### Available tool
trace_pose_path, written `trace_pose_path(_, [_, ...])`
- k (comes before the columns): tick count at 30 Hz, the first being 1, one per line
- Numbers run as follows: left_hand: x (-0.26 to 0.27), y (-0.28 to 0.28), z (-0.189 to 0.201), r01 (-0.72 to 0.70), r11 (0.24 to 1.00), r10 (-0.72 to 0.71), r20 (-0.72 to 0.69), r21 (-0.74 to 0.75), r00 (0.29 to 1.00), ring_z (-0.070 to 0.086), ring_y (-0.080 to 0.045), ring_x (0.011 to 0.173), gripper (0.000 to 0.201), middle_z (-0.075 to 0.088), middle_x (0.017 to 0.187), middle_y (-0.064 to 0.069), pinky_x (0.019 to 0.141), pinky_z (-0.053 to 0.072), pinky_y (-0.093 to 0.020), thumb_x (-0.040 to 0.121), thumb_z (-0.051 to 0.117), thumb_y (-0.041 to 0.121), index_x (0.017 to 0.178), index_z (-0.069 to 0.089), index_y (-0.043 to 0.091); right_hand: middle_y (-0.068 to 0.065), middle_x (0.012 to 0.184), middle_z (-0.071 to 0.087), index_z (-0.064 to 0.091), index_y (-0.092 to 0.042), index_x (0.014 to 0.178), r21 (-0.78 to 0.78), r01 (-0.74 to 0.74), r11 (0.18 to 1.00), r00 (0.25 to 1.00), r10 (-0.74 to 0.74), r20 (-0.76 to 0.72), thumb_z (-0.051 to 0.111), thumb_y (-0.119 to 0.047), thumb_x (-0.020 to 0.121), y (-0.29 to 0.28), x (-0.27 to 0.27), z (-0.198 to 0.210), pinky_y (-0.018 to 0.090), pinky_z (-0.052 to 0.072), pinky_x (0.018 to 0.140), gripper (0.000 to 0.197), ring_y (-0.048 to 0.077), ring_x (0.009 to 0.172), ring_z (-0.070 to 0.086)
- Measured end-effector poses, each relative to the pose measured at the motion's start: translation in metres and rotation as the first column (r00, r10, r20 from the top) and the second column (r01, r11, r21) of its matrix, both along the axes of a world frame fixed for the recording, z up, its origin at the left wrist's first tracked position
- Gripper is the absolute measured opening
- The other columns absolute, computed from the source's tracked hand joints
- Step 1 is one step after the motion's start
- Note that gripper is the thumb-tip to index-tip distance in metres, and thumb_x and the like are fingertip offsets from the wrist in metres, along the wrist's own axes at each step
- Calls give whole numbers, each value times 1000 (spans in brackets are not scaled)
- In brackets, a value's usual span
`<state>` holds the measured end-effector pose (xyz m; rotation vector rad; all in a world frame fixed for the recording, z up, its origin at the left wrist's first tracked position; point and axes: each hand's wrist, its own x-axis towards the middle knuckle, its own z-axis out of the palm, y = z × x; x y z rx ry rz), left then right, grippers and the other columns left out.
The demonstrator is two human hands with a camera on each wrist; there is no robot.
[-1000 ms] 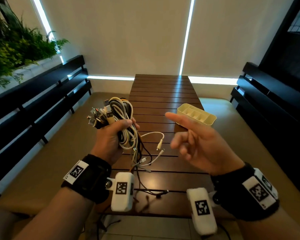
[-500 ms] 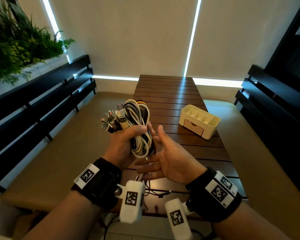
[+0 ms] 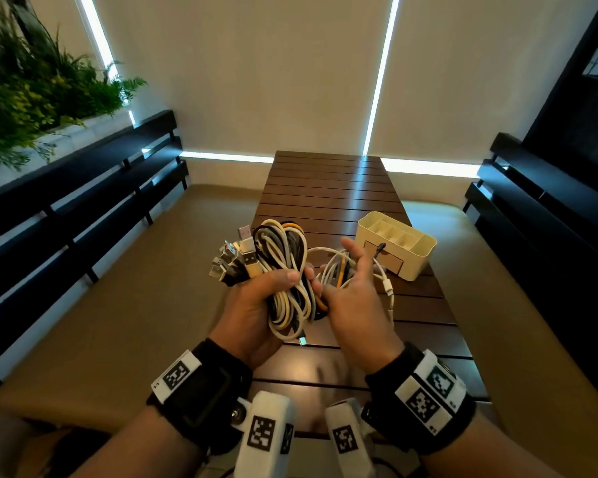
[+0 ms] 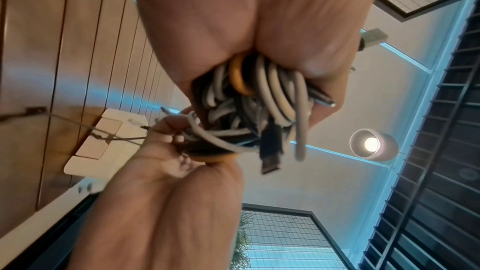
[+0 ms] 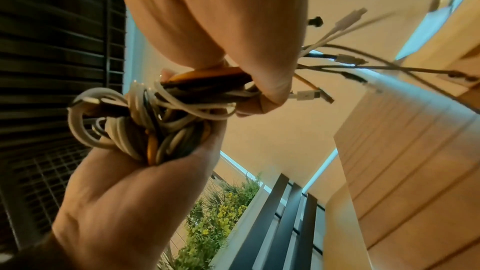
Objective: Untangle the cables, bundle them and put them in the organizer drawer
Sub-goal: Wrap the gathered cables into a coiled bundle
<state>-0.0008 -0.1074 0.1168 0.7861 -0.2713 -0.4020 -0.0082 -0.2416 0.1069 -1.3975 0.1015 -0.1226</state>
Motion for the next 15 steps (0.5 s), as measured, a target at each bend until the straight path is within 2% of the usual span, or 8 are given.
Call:
trace_pose_path(3, [-1,-2,6,-18,1000,18,-18,4,1000,65,-20,78,21,63,82,-9,71,57,-38,66,68,17,84,71,6,4,149,44,41,-59,131,-87,-48,995,999,50,21,66,-10,94,-7,-4,4,42,60,87,67,20,116,64])
trace_pose_path(5, [1,0,10,-37,999,38,-34,28,999,66,-20,74,16,64,80,-9,66,58,-37,69,65,13,82,71,6,3,146,47,28,-48,149,-251,-178,952,978,141,-156,64,-34,96,-15,-7,14,35,62,70,65,19,96,71])
trace_pose_path(7, [7,5,14,-66,993,71,-51,93,996,65,-20,71,16,65,78,-9,65,58,-34,73,60,15,81,71,6,9,125,66,18,-43,154,-403,-361,841,902,204,-381,57,-53,94,-26,-11,24,37,63,64,73,22,77,76])
trace_pose_path(9, [14,10,15,-98,982,111,-77,163,991,64,-19,73,18,65,78,-10,67,56,-32,74,59,18,81,71,7,10,89,76,20,-37,155,-481,-455,749,861,233,-451,53,-59,92,-39,-15,37,36,62,64,74,20,68,75])
trace_pose_path(11, [19,13,13,-113,977,135,-118,179,984,64,-18,72,18,65,77,-9,66,54,-30,73,61,19,80,71,7,5,74,76,45,-27,143,-544,-406,734,908,259,-328,56,-53,93,-49,-20,52,31,61,60,57,17,63,74])
trace_pose_path(12, [20,13,12,-115,978,140,-140,172,980,65,-17,72,18,65,77,-8,65,54,-29,73,61,19,81,70,6,3,73,76,58,-23,129,-547,-325,771,946,270,-182,60,-45,94,-51,-22,58,30,61,59,42,15,62,73])
trace_pose_path(14, [21,11,11,-112,982,136,-160,150,978,65,-17,71,20,65,77,-8,62,56,-27,73,61,18,84,68,4,2,80,76,66,-21,114,-479,-142,866,953,250,170,69,-25,91,-46,-26,63,25,60,64,23,12,69,73])
trace_pose_path(15, [20,9,11,-97,984,120,-157,148,980,66,-17,69,21,65,77,-8,59,56,-27,73,61,18,86,67,4,2,88,75,64,-20,117,-440,-74,895,918,233,321,72,-16,89,-42,-26,61,26,59,71,30,13,80,73])
